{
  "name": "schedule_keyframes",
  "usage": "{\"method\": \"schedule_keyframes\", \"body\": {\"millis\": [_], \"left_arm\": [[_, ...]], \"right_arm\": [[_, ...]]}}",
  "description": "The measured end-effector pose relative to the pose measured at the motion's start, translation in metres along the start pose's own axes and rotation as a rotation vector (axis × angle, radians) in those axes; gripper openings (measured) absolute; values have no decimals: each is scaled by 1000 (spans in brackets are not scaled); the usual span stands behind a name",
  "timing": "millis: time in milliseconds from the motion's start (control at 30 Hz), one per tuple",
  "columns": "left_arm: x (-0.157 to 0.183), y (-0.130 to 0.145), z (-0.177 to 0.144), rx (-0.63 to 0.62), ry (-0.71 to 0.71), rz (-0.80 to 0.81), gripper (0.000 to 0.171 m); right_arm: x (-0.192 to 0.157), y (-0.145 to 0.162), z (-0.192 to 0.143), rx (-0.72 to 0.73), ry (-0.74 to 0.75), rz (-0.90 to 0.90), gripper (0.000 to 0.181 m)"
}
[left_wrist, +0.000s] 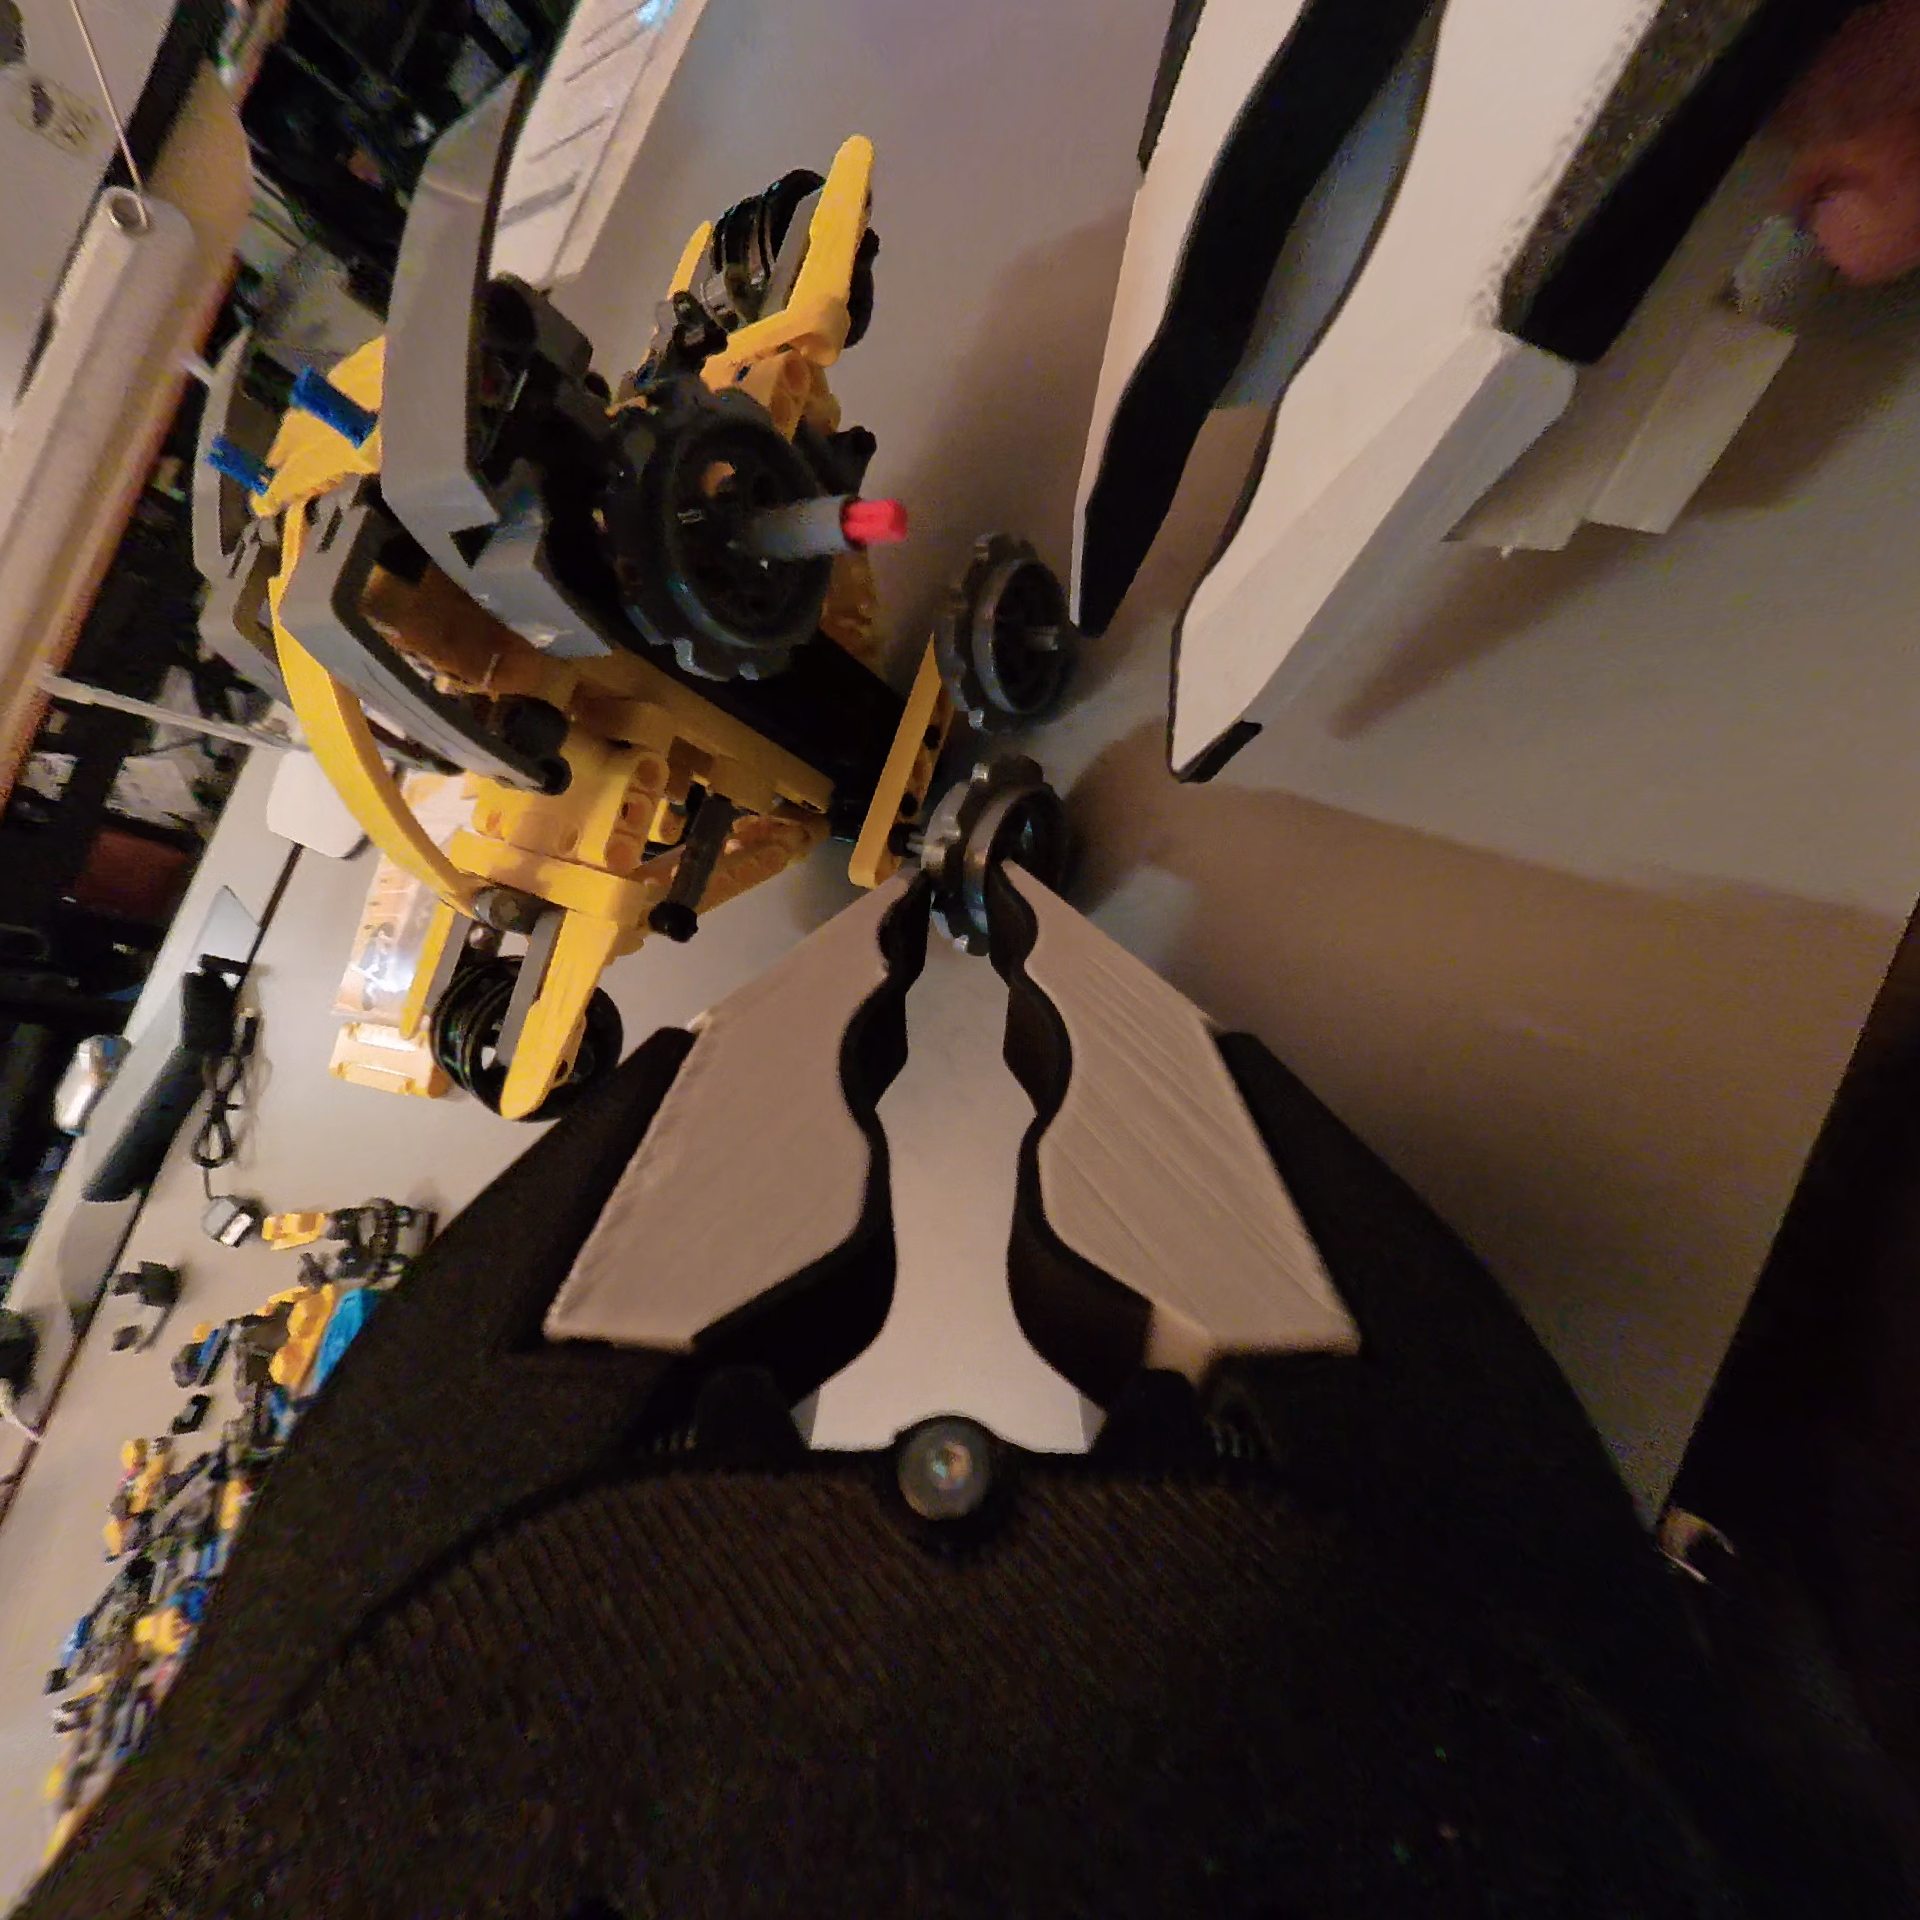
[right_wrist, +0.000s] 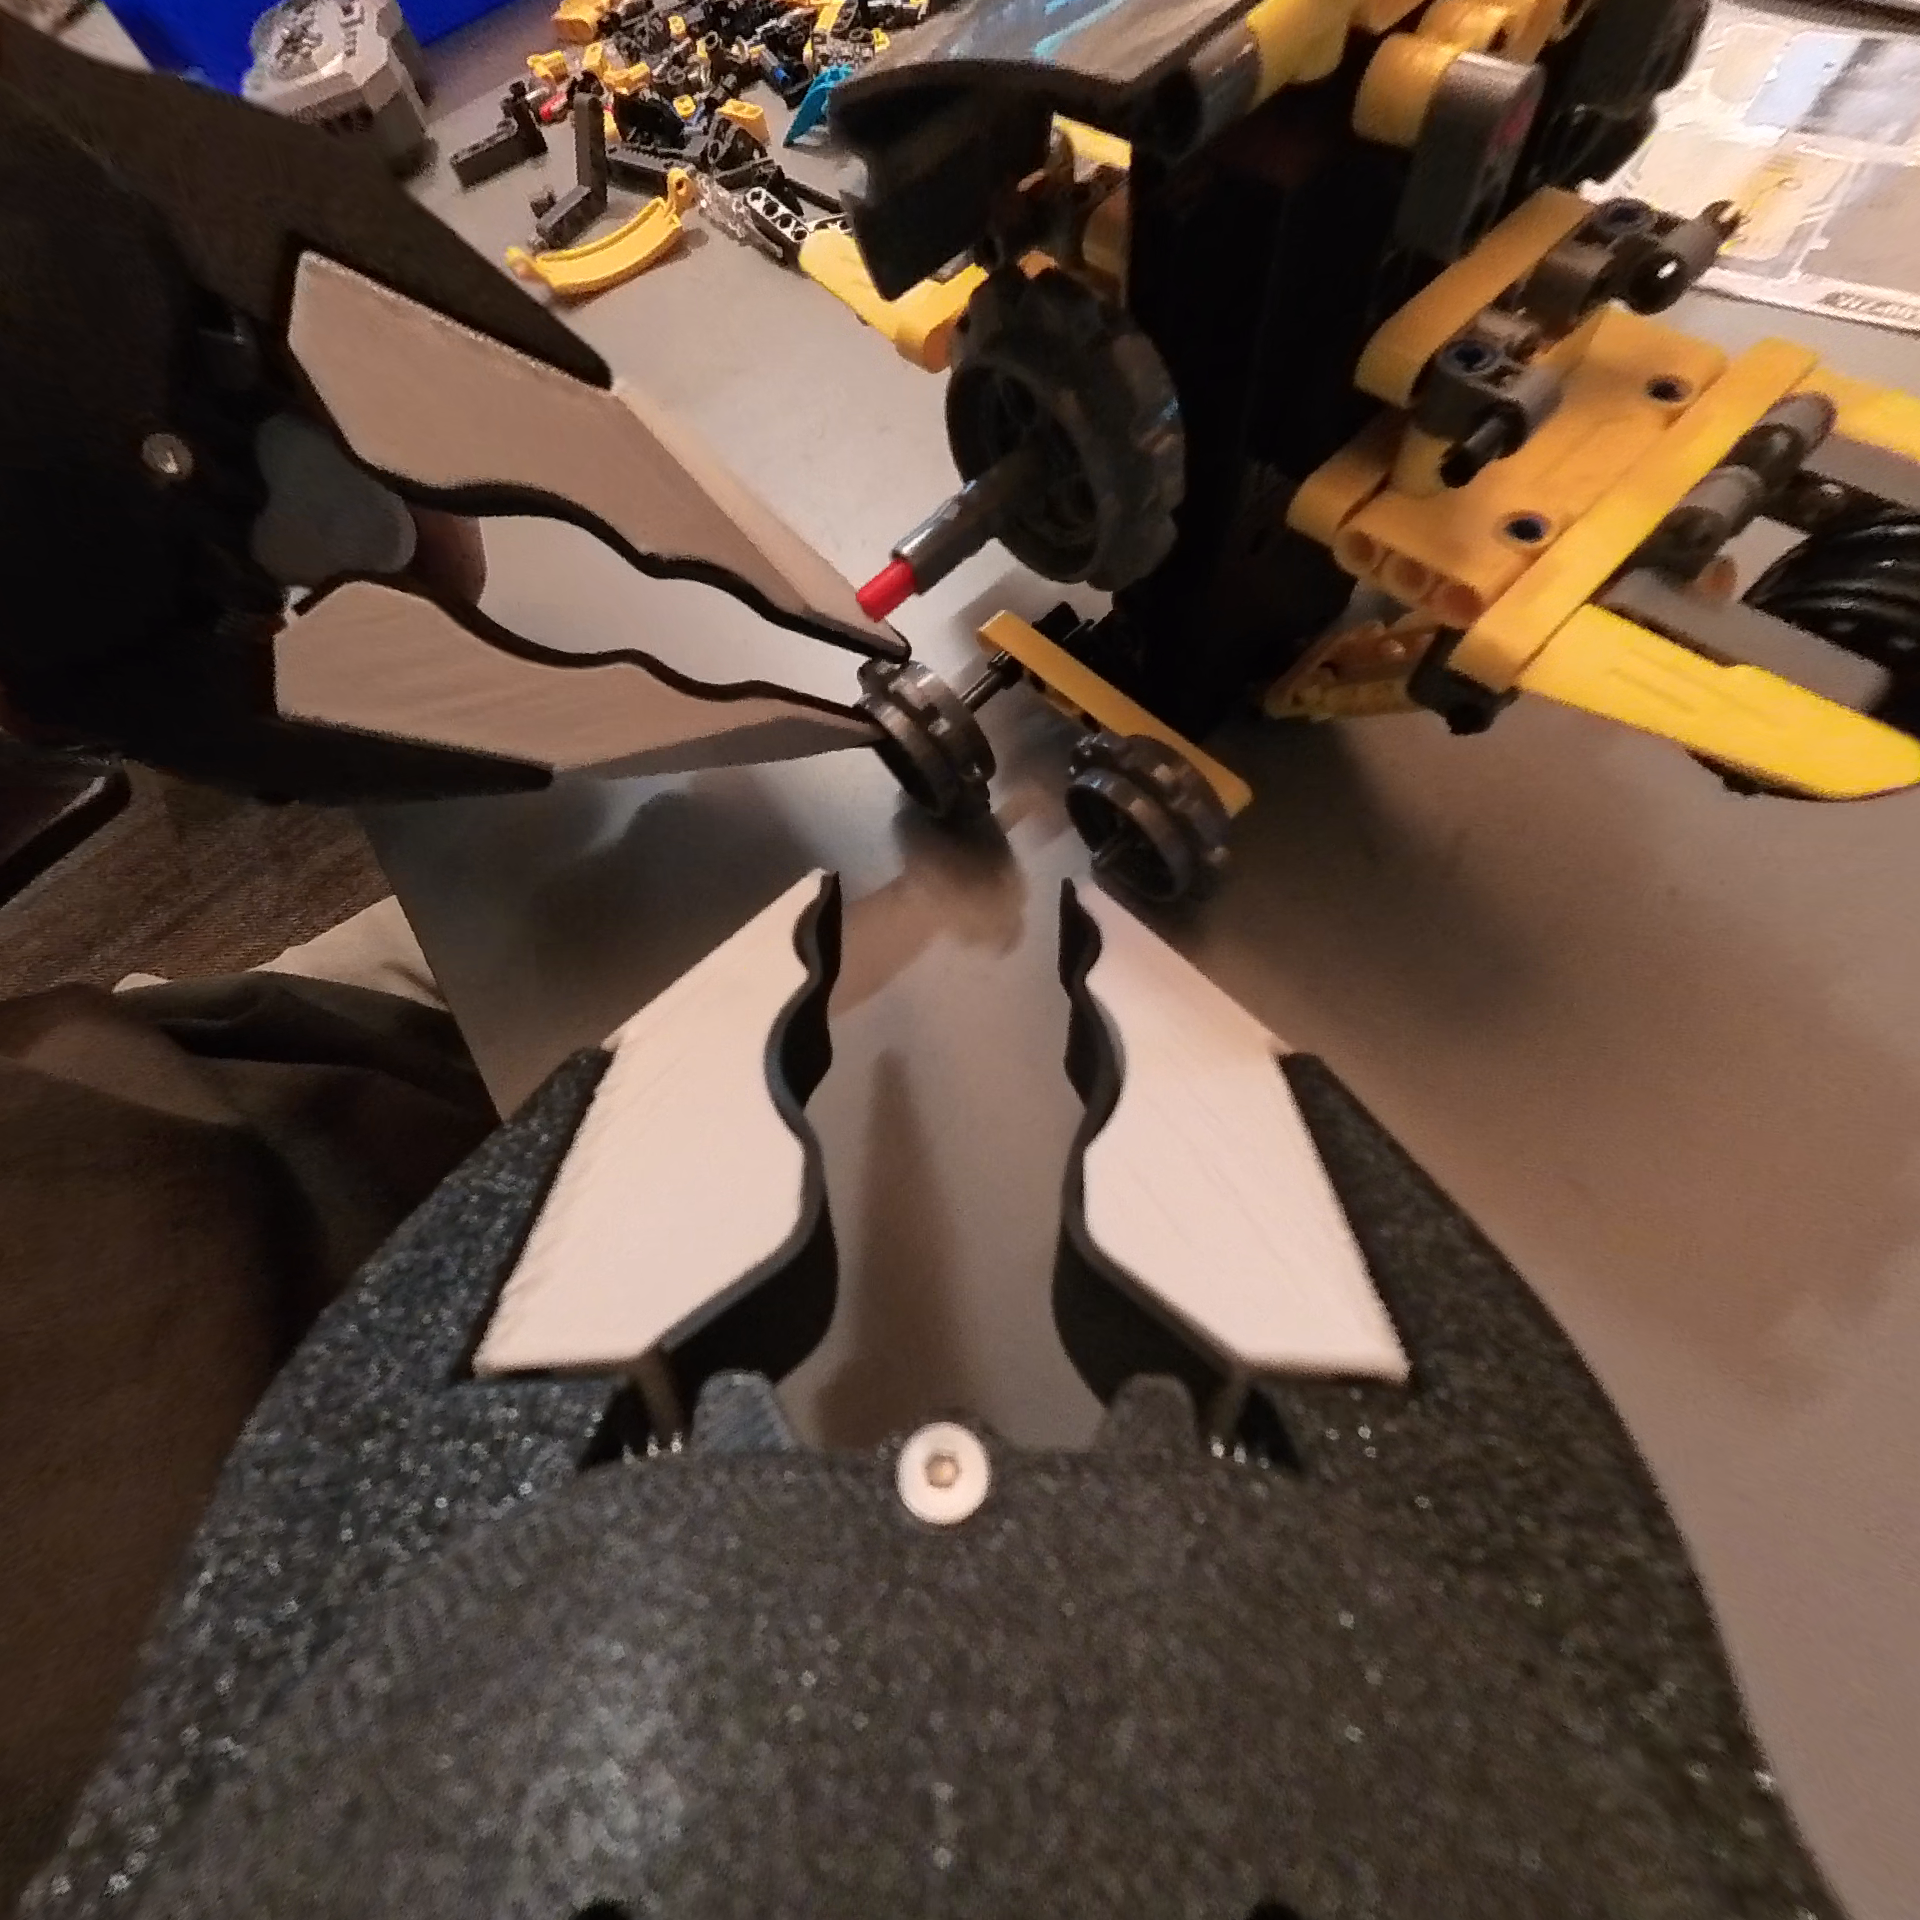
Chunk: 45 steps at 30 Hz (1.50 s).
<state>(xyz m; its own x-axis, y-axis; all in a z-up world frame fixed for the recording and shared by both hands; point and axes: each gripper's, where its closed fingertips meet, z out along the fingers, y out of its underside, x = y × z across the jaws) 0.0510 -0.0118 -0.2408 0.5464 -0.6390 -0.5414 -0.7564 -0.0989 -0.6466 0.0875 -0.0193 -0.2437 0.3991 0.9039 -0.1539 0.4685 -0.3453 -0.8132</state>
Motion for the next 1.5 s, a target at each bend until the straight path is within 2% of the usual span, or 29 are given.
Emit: {"method": "schedule_keyframes", "body": {"millis": [200,567,667,767,933,1200,1233,1367,1500], "left_arm": [[1,-2,1,-1,-53,78,10],[-8,1,3,-11,-88,-1,10],[-9,3,6,-23,-86,-6,25],[-7,4,7,-17,-60,-38,35],[-10,5,7,2,0,-127,46],[-11,12,14,11,138,-198,52],[-11,12,14,12,147,-208,50],[-3,7,7,27,186,-187,22],[-1,6,5,19,141,-100,16]], "right_arm": [[0,0,0,0,-8,7,42],[-1,-1,-2,12,-22,11,42],[-3,-6,-6,49,-43,9,41],[4,-9,-14,87,-38,-5,41],[26,-5,-22,70,32,-67,42],[29,-3,-17,42,78,-128,42],[29,-3,-17,39,85,-135,42],[29,-2,-16,34,105,-155,41],[28,-3,-16,36,114,-175,41]]}}
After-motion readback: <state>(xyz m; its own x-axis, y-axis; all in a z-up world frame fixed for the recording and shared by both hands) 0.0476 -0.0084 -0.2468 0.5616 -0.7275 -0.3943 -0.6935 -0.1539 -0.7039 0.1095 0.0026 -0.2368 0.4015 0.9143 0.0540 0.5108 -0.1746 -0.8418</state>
